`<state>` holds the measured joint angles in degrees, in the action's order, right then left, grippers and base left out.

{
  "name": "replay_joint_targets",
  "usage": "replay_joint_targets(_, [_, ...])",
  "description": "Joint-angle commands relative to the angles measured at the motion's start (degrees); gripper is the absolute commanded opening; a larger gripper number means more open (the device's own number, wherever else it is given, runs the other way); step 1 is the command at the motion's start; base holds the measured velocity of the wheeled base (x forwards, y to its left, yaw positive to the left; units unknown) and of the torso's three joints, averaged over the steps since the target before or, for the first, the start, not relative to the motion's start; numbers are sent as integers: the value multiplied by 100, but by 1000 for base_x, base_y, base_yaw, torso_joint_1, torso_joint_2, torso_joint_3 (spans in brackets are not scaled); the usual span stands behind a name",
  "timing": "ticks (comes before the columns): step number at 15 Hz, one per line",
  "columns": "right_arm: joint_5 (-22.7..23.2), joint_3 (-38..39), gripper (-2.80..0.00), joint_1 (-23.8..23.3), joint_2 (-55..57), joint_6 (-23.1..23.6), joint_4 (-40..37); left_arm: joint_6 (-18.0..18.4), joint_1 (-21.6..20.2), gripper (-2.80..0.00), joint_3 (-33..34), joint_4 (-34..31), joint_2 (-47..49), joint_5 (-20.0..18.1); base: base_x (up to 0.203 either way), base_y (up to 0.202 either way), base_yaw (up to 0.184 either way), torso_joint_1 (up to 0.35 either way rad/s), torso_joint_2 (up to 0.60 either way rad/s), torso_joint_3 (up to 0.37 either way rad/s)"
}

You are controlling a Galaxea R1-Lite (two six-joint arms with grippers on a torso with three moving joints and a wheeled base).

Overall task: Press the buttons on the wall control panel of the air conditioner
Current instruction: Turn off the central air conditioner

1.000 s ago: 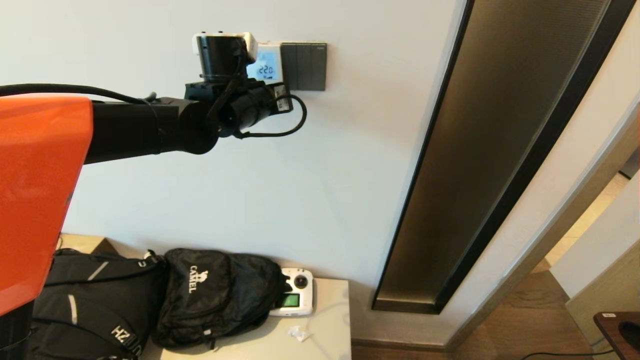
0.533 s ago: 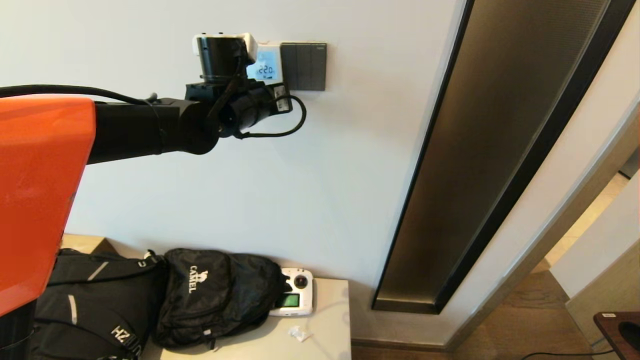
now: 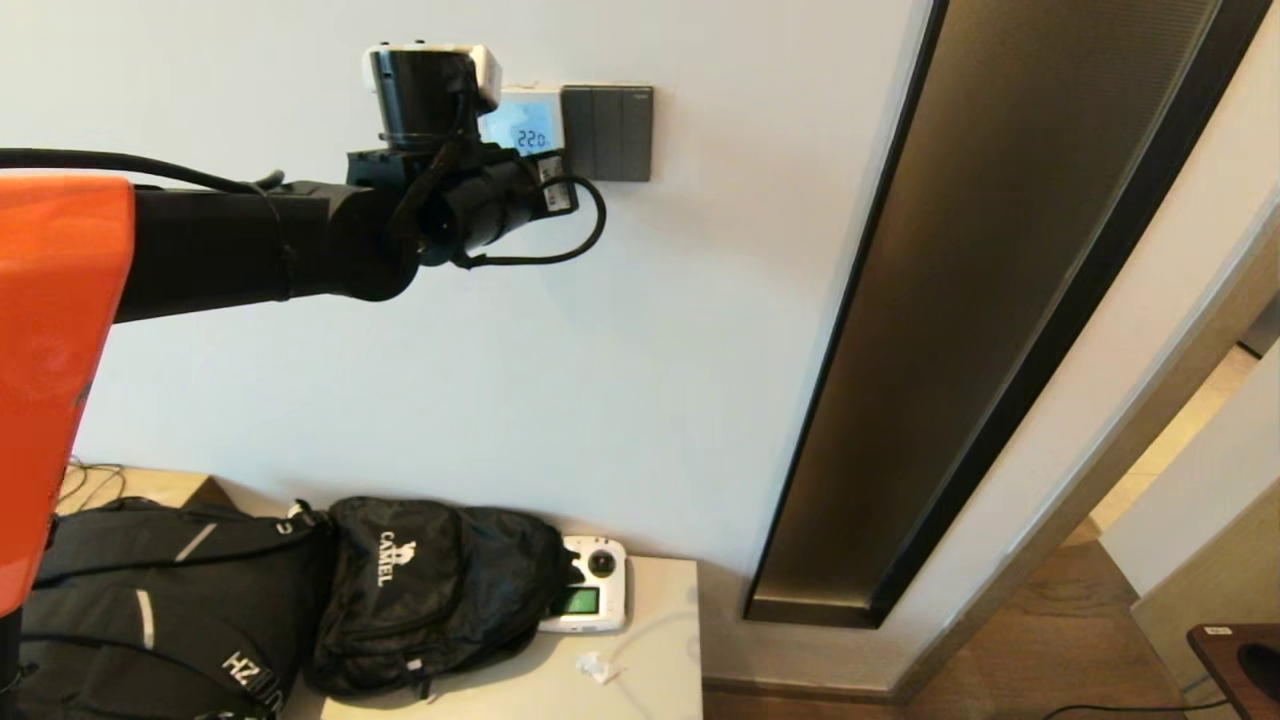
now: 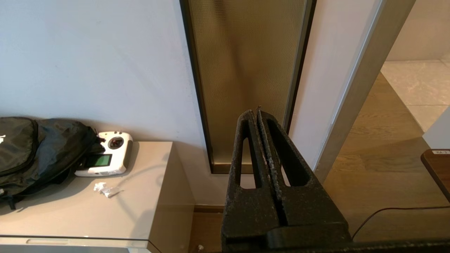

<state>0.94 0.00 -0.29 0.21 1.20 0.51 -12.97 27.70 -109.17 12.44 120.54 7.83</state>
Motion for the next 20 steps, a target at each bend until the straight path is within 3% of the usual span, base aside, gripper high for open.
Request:
replay_joint_targets(1, [3,9,-280,3,6,3,2,7,-1,-280,-93,4,24,15,0,0,0,0,0,0])
replay_joint_targets(4, [3,9,-280,3,6,3,2,33,53,-280,-148,108,137,202,0,0,0,0,0,0])
replay_joint_targets(7, [3,9,-280,-4,6,3,2,155,60,-280,-148,707,321,369,0,0,0,0,0,0])
replay_joint_targets(20, [3,9,-280,-3,6,3,2,128,43,-280,-86,742,444,395,0,0,0,0,0,0])
